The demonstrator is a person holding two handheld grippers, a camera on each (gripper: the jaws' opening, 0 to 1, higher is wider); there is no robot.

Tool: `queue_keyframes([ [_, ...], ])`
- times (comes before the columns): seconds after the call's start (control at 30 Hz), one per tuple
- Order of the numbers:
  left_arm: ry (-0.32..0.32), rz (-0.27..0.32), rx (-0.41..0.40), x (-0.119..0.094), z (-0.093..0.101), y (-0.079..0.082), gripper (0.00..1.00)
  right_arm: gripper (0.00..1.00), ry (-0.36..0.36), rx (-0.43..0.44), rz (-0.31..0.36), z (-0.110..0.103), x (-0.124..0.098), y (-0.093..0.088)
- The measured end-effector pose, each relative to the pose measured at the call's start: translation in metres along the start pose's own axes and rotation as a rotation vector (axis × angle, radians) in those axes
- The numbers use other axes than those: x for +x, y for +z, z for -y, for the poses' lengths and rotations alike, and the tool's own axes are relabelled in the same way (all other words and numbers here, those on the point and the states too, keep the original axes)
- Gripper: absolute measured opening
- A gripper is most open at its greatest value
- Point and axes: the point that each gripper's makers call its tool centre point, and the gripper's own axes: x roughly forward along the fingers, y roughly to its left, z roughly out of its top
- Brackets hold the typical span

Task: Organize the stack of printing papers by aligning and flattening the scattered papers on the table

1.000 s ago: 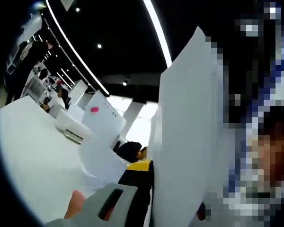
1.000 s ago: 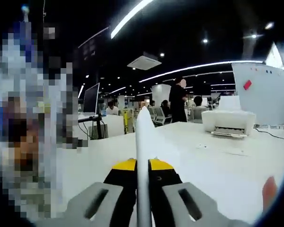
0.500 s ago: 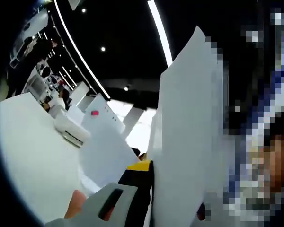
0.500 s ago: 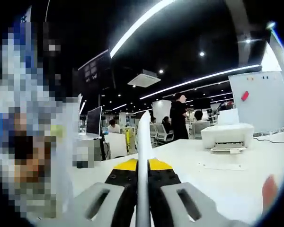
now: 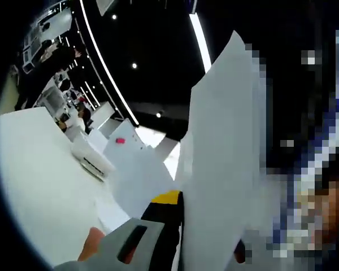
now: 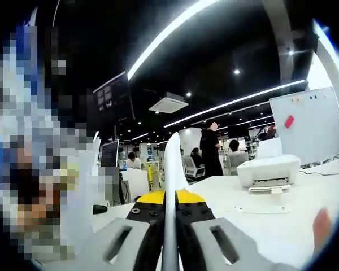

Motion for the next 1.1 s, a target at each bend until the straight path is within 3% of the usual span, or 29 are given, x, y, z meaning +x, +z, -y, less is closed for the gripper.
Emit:
queue_keyframes([
  [0.37, 0.014, 0.029, -0.005, -0.011, -0.005, 0.008, 0.06, 0.0, -0.004, -0.007, -0.006, -0.004, 0.003, 0.006],
  [0.7, 0.029, 0.04, -0.033, -0.013, -0.016, 0.005, 0.06, 0.0, 0.006, -0.033, 0.019, -0.012, -0.003, 0.032],
  [1.1, 0.059, 0.074, -0.11, -0.01, -0.033, -0.003, 0.06, 0.0, 0.075, -0.082, 0.095, -0.051, -0.028, 0.078],
])
